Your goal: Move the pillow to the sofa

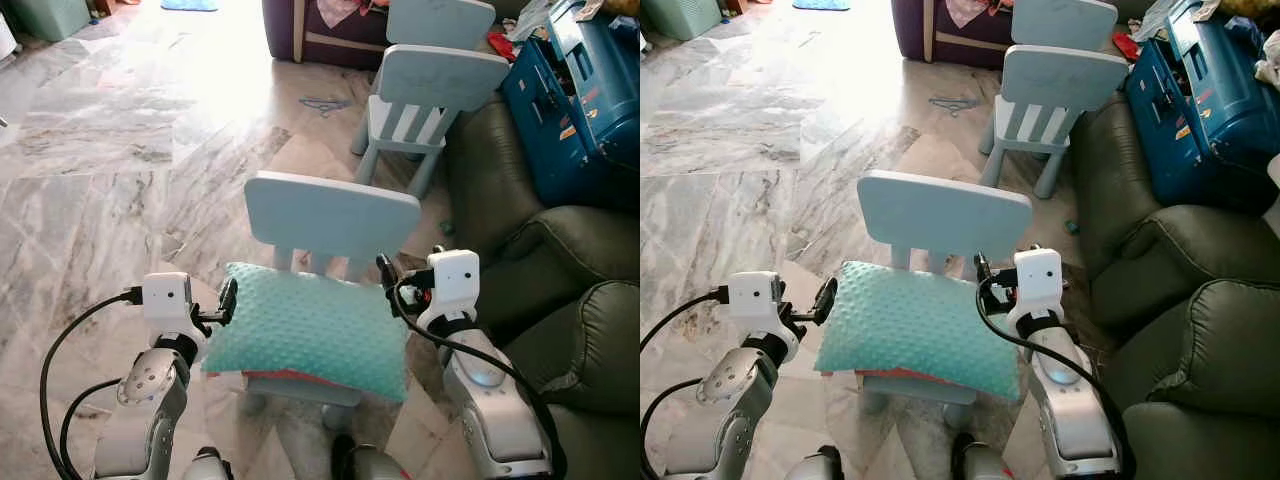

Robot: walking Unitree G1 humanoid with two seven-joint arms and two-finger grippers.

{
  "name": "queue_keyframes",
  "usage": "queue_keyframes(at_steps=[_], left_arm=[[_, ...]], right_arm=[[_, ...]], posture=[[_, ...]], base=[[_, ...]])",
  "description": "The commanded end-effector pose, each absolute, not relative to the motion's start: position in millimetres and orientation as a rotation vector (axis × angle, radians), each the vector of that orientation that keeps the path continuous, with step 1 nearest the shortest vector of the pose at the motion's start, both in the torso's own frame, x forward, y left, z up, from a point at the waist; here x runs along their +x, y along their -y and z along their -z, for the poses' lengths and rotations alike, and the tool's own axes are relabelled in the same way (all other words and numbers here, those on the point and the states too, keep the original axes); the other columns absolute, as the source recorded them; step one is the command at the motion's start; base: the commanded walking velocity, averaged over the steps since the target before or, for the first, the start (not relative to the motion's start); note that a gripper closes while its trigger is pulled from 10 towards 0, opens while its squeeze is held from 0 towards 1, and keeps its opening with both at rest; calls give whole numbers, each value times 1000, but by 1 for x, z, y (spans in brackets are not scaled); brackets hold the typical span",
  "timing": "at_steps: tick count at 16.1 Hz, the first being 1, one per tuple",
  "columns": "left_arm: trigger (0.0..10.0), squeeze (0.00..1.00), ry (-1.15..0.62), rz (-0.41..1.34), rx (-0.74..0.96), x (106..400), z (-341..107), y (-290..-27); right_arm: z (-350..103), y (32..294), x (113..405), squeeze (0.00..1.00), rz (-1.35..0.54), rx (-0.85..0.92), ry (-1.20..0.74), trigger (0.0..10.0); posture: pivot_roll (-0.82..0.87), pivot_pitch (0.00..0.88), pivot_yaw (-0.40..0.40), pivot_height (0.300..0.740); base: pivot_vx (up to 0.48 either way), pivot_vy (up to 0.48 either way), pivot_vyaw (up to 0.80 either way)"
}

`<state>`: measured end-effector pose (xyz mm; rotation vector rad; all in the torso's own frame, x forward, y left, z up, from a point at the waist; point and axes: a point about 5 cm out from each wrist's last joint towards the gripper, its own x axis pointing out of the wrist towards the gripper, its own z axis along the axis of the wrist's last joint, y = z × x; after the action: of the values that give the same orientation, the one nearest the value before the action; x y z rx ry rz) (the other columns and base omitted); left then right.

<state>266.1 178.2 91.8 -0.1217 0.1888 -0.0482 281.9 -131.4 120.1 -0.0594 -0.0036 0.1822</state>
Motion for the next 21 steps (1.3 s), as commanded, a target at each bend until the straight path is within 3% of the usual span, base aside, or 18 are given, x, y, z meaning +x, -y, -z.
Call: queue_keyframes(at_steps=[1, 15, 21], left_arm=[[10000, 0, -188, 56, -107, 264, -93, -177], [10000, 0, -177, 62, -134, 263, -94, -177], [10000, 0, -131, 23, -70, 243, -89, -195]], right_arm=[[-123, 136, 280, 0, -160, -53, 10, 10000], [-125, 137, 281, 0, -164, -55, 11, 10000], [-114, 139, 271, 0, -171, -36, -32, 10000]], posture=[[5, 243, -74, 740], [2, 242, -84, 740], [6, 285, -81, 740]], base=[[0, 0, 0], [0, 0, 0], [0, 0, 0]])
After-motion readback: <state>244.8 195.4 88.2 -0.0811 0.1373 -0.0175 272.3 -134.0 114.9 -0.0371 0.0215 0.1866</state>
